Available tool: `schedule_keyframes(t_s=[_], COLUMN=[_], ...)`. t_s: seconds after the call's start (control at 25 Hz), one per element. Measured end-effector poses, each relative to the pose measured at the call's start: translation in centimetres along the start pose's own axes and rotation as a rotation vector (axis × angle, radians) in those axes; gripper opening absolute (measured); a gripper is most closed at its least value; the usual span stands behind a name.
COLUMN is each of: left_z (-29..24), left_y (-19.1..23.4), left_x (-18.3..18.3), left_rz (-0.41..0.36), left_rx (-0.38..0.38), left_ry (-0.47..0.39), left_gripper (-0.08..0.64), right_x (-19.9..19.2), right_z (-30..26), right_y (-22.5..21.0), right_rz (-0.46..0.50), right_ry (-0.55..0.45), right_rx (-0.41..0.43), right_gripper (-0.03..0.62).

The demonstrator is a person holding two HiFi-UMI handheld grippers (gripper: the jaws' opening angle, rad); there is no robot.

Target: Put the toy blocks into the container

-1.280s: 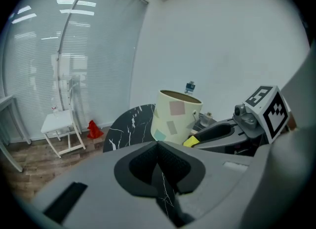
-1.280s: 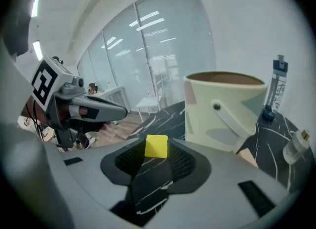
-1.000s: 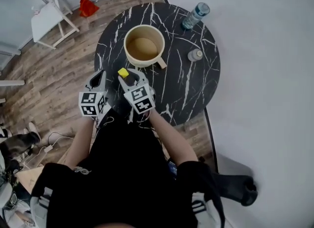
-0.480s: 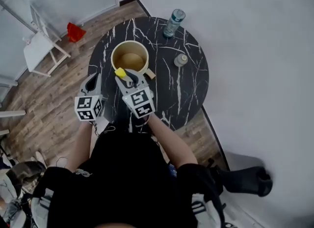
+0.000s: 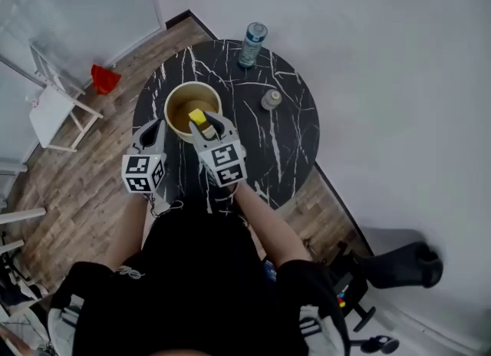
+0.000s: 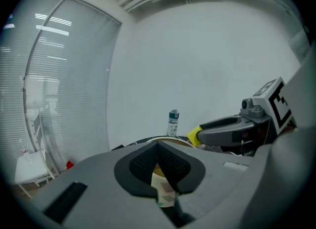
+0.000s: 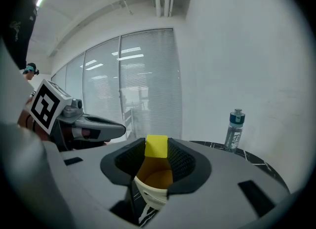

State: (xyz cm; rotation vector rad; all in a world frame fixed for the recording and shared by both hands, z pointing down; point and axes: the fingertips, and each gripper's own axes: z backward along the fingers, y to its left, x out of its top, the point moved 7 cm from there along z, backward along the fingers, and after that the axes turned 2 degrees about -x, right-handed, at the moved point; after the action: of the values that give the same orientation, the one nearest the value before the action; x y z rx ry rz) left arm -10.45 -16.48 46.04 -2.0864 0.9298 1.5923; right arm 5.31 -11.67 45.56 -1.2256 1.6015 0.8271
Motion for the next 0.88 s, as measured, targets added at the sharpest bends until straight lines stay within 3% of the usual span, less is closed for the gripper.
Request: schedule_keyframes(t_s=[0.44,0.68,0.76,0.88], left_z=[-1.9,-2.2,-2.2,-2.2], left_y=[0.2,0.0,-0.3,-1.0], left_x=[-0.3,-0.7,-0.8,-0.8], left_rz=[-0.014,-0.008,-0.004,-0.005], left_rx=[-0.097,-0.128,-0.139,-0.164], left_ry=[0.031,0.041,0.043,0.04], left_gripper=[-0.002,-0.002,-0.002,-0.002], right_x=[-1.7,-2.4,-2.5,-2.5], right_z=[-1.1,-1.2,-0.7,0.3], right_y=[-0.8,-1.1,-1.4,-1.9], right_rz=[-0.041,-0.051,-0.057,-0.069], right_ry=[0.063,0.09,0.082,0.038], right_rx=[-0.083,-0.107,-0.13,-0.159], right_gripper=[0.135,0.174,0.138,0.0])
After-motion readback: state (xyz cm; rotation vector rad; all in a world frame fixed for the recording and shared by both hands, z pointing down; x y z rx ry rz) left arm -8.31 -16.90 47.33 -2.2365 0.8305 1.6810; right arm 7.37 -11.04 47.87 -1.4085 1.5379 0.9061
